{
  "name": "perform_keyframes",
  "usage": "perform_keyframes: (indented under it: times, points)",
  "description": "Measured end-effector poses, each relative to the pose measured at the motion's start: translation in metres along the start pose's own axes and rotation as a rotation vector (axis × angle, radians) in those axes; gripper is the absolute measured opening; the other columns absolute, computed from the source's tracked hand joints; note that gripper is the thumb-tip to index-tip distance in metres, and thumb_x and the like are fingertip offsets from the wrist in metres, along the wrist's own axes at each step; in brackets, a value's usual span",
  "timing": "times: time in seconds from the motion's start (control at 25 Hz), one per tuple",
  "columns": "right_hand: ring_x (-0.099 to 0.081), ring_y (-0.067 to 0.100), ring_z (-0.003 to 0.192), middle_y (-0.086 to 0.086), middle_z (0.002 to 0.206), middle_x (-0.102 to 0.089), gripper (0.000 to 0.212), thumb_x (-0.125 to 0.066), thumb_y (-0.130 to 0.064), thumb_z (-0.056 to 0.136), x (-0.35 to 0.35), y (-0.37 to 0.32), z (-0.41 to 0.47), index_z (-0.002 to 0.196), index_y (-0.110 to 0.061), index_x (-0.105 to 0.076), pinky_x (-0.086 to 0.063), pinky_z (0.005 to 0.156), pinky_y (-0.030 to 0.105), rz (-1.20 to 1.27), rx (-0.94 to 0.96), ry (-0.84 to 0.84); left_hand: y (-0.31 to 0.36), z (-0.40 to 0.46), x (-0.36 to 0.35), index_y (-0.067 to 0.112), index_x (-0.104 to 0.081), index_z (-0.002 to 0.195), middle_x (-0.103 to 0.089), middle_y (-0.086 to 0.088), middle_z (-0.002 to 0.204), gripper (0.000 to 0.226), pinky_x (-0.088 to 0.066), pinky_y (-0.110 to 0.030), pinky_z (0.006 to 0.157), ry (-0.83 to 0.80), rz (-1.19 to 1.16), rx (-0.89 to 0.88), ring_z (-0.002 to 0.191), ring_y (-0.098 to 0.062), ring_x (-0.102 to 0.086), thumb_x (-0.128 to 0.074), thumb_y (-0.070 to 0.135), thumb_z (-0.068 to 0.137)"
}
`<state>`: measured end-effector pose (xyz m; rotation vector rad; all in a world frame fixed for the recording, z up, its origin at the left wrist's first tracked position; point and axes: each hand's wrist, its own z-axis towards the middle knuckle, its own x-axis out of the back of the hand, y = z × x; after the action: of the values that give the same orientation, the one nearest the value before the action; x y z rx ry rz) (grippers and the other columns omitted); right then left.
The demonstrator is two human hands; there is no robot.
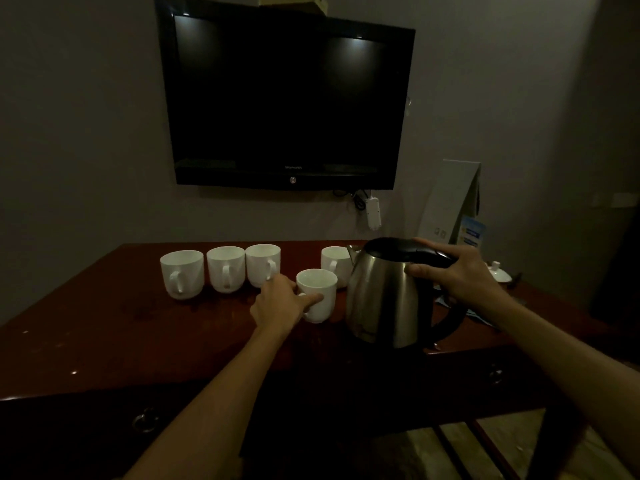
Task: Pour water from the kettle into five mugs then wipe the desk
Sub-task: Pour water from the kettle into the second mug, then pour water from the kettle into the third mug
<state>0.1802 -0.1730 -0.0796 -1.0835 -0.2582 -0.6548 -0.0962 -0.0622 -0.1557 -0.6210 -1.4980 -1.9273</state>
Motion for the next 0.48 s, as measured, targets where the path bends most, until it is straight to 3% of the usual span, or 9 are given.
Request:
perform_keyframes:
  times: [0.16, 0.32, 0.48]
  points:
    - [-0.066, 0.017, 0.108, -0.002, 0.110, -0.073, 0.060, -0.082, -0.042, 0.063, -0.002, 0.006, -0.004, 0.120, -0.038, -0.065, -0.053, 0.098, 0.043, 0.050, 0.052, 0.044, 0.009, -0.005, -0.006, 0.016, -0.068, 0.092, -0.071, 0.001, 0.090, 0.039, -0.038, -0.026, 0.057, 0.080, 0.002, 0.085, 0.083, -0.015, -0.066, -0.078, 0.051, 0.077]
    - [-0.068, 0.015, 0.104, -0.001, 0.107, -0.073, 0.071, -0.081, -0.041, 0.062, -0.004, 0.007, -0.003, 0.128, -0.023, -0.064, -0.055, 0.094, 0.040, 0.059, 0.071, 0.066, 0.015, -0.006, -0.011, 0.014, -0.064, 0.103, -0.068, -0.002, 0.101, 0.044, -0.041, -0.031, 0.065, 0.164, -0.011, 0.136, 0.096, -0.022, -0.066, -0.078, 0.047, 0.078]
    - [-0.068, 0.018, 0.100, 0.001, 0.110, -0.072, 0.084, -0.079, -0.053, 0.057, -0.003, 0.010, -0.002, 0.132, -0.021, -0.062, -0.056, 0.084, 0.034, 0.054, 0.071, 0.058, 0.015, 0.005, -0.015, 0.014, -0.066, 0.101, -0.070, -0.004, 0.101, 0.043, -0.042, -0.033, 0.066, 0.175, -0.009, 0.172, 0.095, -0.022, -0.066, -0.079, 0.047, 0.078]
